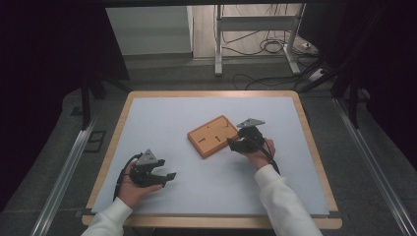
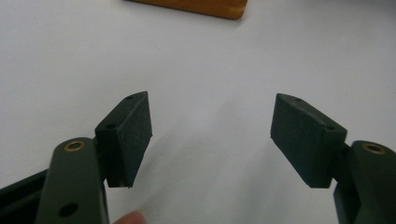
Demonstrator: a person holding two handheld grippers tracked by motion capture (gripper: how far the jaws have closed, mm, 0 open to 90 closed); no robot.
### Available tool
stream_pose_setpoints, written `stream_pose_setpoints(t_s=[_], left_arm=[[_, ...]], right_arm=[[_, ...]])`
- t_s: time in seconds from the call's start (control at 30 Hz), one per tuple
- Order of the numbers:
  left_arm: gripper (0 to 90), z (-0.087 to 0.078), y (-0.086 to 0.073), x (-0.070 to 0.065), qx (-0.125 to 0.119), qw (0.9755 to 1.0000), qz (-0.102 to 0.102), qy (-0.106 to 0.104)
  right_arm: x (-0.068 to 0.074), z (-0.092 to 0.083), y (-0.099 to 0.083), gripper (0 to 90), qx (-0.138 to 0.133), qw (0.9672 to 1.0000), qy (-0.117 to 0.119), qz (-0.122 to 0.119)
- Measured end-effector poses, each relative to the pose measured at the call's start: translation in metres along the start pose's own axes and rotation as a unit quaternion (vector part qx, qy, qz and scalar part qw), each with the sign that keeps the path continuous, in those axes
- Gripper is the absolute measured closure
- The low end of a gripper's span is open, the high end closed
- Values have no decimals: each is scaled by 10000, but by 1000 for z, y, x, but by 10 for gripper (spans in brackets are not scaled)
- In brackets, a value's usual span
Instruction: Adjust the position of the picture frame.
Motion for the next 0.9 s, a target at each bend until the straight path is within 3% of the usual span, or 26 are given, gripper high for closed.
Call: stream_pose_setpoints(t_s=[0.43, 0.9], left_arm=[[289, 0, 0, -1, -4, 10000, 5, -47], [288, -1, 1, 1, -31, 10000, -14, -36]], right_arm=[[-5, 24, 13, 383, 16, 10000, 23, 21], [-17, 52, 21, 513, 1, 10000, 21, 96]])
Point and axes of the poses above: each handheld gripper's, and its own axes: z roughly forward along the jaws, y roughly out of its top, x roughly to its left, the point moved 7 cm from there along z, roughly forward along the jaws, and after that the axes turned 4 degrees about -x, right-handed, at the moved point
